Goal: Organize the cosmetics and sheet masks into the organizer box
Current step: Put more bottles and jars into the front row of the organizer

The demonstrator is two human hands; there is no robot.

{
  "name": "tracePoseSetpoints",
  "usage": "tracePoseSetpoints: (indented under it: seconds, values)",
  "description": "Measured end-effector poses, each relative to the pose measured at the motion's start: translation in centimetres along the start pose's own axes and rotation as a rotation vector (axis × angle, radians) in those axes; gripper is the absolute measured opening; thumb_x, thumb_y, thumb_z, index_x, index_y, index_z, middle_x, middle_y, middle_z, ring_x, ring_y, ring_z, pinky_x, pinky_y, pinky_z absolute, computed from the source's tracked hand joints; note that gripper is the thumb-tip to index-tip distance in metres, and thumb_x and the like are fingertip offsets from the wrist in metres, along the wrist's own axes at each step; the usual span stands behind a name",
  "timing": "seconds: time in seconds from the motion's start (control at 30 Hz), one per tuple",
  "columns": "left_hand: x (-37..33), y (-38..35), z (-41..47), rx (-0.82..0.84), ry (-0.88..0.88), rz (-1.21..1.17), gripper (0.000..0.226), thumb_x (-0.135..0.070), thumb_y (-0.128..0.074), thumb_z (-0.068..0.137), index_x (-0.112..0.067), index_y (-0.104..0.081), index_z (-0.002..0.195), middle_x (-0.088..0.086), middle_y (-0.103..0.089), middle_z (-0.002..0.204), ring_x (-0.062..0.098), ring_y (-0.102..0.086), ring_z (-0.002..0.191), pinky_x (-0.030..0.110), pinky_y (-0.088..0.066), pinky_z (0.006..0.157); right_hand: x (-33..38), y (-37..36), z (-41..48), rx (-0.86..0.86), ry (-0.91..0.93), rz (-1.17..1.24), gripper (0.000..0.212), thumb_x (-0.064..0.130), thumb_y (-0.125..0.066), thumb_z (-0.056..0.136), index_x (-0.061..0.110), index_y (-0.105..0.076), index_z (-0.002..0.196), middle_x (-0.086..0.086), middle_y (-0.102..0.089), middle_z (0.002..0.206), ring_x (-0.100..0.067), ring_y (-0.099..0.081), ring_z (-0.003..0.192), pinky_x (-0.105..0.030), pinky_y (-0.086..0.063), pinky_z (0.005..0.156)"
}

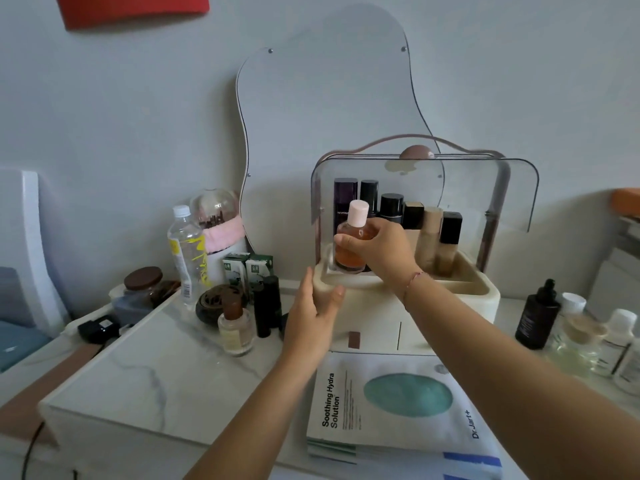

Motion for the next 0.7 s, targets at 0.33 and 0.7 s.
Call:
tracePoseSetpoints:
  seconds: [0.33, 0.7]
  values:
    - [0.2, 0.0, 0.1, -0.01, 0.004, -0.062, 0.076, -0.055, -0.054, 0.084, -0.03, -0.021, 0.148, -0.003, -0.044, 0.143, 0.001, -0.042, 0.115, 0.018, -0.032, 0.092, -1.3, -1.5, 0.4, 0.027, -0.117, -0.204, 0.044, 0.058, -0.077, 0.061, 0.017, -0.065, 0.075, 0.002, -0.066, 0.073, -0.013, -0.062, 0.068, -0.024, -0.046, 0.054]
    - [5.6, 10.6, -1.5, -0.759, -0.023, 0.141, 0.067, -0.017, -0.083, 0.066, -0.006, -0.05, 0.124, 0.015, -0.048, 0.123, 0.03, -0.047, 0.114, 0.039, -0.039, 0.098, -1.8, -0.6, 0.4, 0.231, -0.143, -0.242, 0.034, 0.035, -0.077, 0.072, 0.013, -0.06, 0.093, 0.002, -0.061, 0.079, -0.011, -0.057, 0.072, -0.025, -0.046, 0.066]
Point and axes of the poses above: each hand's wrist, its own z-axis towards the middle knuckle, its own y-axis out of the back of the hand, x = y × z, the point moved 5 cm from there along z, towards the middle knuckle
